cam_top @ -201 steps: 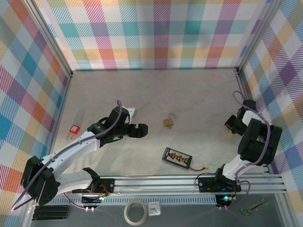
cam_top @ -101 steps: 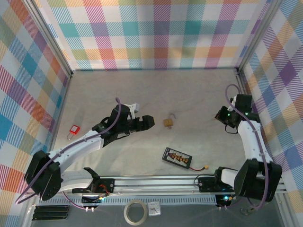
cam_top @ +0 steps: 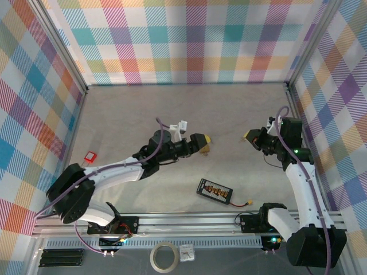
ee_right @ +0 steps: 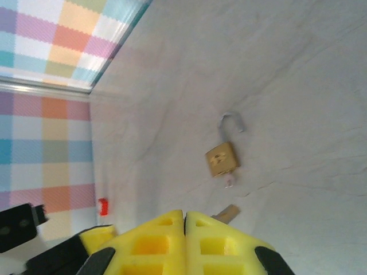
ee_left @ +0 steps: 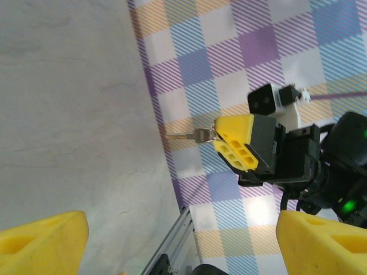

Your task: Unlock with the key

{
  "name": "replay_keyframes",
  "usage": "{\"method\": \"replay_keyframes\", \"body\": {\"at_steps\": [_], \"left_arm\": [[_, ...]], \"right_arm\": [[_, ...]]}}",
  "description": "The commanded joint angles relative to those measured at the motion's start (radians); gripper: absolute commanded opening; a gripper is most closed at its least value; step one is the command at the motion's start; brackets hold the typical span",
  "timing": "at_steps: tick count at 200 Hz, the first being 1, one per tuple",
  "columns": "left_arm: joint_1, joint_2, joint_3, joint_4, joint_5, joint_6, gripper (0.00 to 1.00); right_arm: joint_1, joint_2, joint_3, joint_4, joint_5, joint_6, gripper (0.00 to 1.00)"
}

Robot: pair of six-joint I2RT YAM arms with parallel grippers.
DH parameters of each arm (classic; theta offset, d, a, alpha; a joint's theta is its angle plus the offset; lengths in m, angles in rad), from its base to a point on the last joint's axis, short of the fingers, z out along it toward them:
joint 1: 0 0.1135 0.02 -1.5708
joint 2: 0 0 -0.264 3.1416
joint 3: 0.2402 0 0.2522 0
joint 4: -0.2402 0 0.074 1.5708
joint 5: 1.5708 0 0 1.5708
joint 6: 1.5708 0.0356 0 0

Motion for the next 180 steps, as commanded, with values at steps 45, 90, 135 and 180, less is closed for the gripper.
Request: {"method": "replay_keyframes", "body": {"at_steps": [45,90,135,180], "left_arm": [[-0.077,0.224,0.091,0.469,0.036,-0.104,0.78],[-0.103,0.267,0.087,0.537,0.020,-0.048,0.79],[-0.116,0.349,0.107,0.601,0.001,-0.063,0.79],[-0.117,0.370,0.111,0.619,-0.044,-0.059,0.80]], "right_arm": [[0.036,-0.052,-0.012,0.088,-0.107,0.148,0.00],[0.044,-0.062,-0.023,0.118,-0.163,0.232,0.00],[0.070,-0.076,-0.033,0.186,-0.201,0.327,0.00],[0.144,-0.102,-0.055,0.197,-0.157,0.373,0.00]]}}
